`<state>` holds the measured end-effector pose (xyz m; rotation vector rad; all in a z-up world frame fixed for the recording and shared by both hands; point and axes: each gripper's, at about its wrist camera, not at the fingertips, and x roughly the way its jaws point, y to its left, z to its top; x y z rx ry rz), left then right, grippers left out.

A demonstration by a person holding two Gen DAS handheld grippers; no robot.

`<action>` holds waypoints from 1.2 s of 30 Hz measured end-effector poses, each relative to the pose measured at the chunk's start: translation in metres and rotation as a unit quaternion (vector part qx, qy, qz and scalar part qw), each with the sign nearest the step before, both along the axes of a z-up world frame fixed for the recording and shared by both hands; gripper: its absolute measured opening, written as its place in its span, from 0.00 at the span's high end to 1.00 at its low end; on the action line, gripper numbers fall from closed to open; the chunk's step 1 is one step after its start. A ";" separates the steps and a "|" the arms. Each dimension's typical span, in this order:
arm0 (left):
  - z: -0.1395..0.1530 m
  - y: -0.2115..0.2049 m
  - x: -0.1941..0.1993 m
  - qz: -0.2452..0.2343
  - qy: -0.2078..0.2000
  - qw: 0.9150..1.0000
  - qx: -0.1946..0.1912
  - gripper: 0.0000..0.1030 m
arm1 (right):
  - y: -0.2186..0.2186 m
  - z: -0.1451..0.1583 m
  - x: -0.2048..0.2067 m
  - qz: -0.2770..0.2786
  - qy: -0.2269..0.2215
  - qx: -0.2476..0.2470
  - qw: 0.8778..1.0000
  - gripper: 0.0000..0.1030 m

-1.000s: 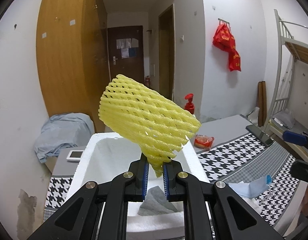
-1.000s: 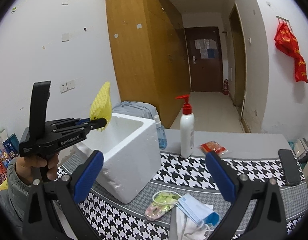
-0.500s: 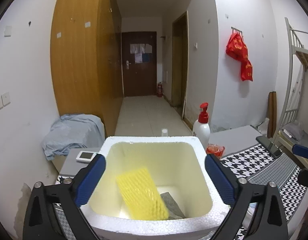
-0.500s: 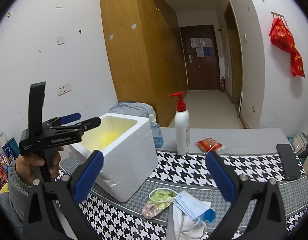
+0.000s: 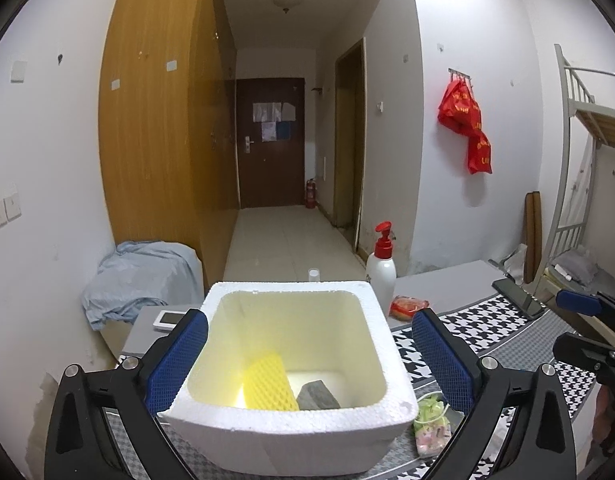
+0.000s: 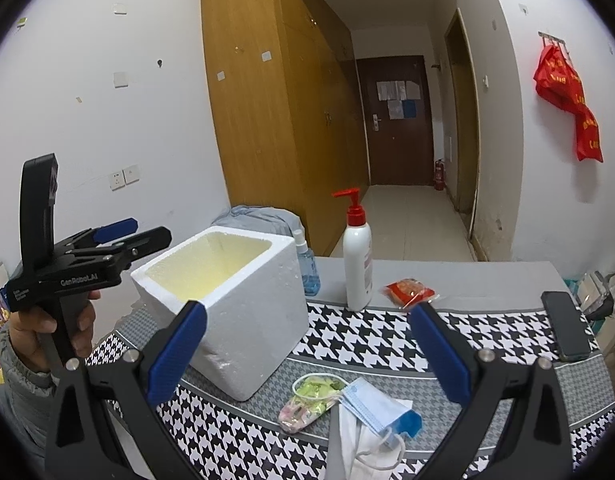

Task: Organize soft objects

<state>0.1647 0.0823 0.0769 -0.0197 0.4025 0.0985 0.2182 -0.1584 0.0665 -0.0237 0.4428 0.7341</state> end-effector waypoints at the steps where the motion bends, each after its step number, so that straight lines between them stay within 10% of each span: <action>1: 0.001 -0.001 -0.001 0.001 0.000 1.000 0.001 0.01 | 0.000 0.001 -0.001 0.000 -0.001 0.000 1.000 0.00; 36: 0.007 -0.047 -0.096 0.001 -0.051 0.999 0.009 0.01 | -0.046 0.003 -0.083 -0.014 -0.061 0.016 0.998 0.00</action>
